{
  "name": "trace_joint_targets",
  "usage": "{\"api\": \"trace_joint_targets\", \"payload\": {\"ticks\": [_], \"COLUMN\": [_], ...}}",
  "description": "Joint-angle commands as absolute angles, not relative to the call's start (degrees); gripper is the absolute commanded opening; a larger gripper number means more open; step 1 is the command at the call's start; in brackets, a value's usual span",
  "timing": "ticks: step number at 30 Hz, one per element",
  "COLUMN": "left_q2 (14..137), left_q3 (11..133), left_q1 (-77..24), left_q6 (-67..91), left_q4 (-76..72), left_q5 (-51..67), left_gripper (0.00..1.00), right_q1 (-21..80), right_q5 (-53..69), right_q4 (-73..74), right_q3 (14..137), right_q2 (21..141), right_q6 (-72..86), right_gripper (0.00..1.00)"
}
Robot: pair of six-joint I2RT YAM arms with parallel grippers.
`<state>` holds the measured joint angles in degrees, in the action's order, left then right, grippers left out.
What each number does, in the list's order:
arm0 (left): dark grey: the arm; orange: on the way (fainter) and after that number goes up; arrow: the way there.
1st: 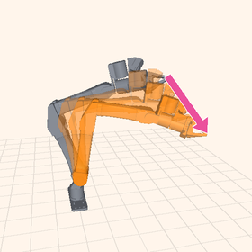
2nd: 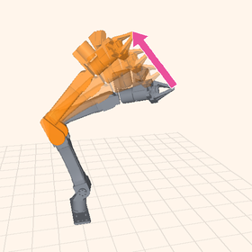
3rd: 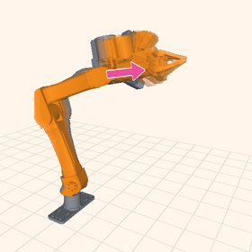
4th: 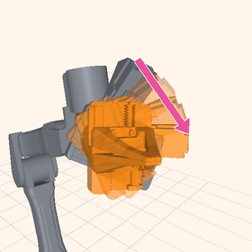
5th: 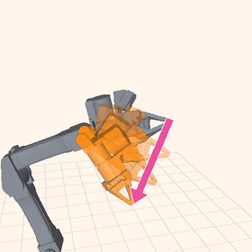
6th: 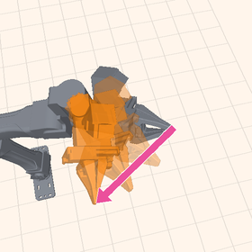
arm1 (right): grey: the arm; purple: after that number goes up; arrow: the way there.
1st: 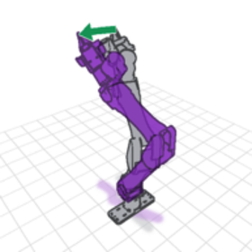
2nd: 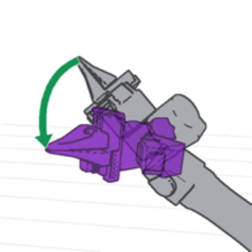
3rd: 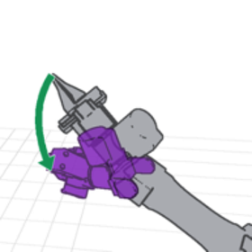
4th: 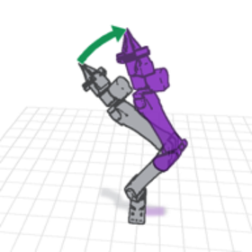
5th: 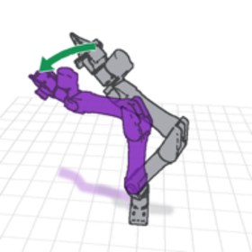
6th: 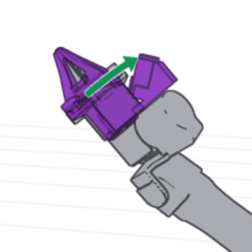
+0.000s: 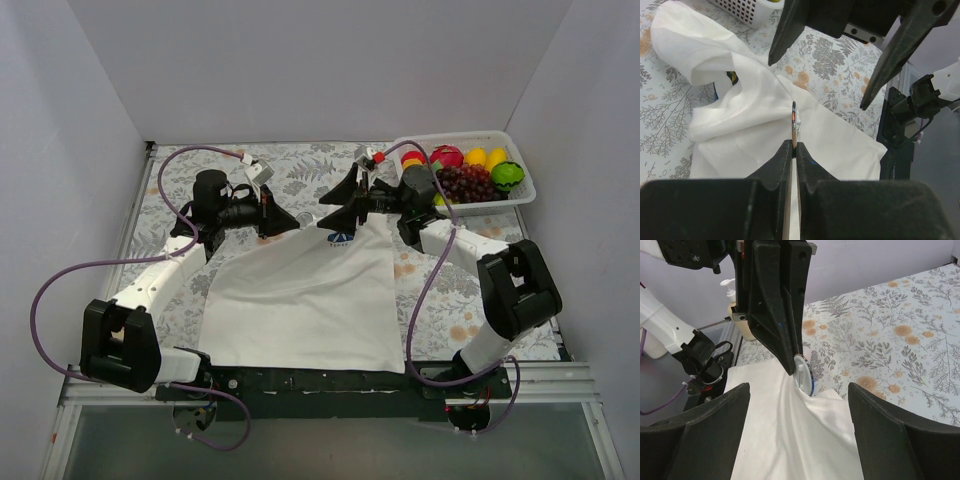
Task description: Pin the brooch onto the clothing
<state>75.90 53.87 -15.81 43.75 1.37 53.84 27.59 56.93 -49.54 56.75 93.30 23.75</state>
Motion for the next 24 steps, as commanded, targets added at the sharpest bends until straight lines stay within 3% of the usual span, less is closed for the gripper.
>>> {"api": "trace_joint_targets", "payload": {"ticks": [1, 9, 12, 15, 17, 24], "left_q2": [72.95, 71.55, 71.37, 71.45, 71.54, 72.16], "left_q3": [55.19, 54.32, 54.49, 54.32, 54.40, 54.49], "left_q1": [-15.73, -15.82, -15.91, -15.82, -15.82, -15.91], "left_q6": [43.51, 43.33, 43.59, 43.68, 43.59, 43.15], "left_q4": [0.35, 0.44, 0.44, 0.44, 0.61, 0.79], "left_q5": [60.28, 58.27, 58.97, 59.50, 59.41, 59.24], "left_gripper": [0.00, 0.00, 0.00, 0.00, 0.00, 0.00], "right_q1": [27.51, 29.26, 29.71, 30.06, 30.15, 30.50], "right_q5": [58.53, 60.12, 60.91, 62.04, 62.75, 63.11], "right_q4": [-51.41, -51.68, -51.77, -53.87, -54.58, -54.93], "right_q3": [58.62, 61.17, 62.49, 63.28, 64.24, 64.51], "right_q2": [95.88, 98.87, 100.19, 101.51, 102.13, 102.66], "right_q6": [23.81, 24.26, 25.31, 27.41, 28.56, 29.44], "right_gripper": [0.86, 0.85, 0.79, 0.66, 0.52, 0.48]}}
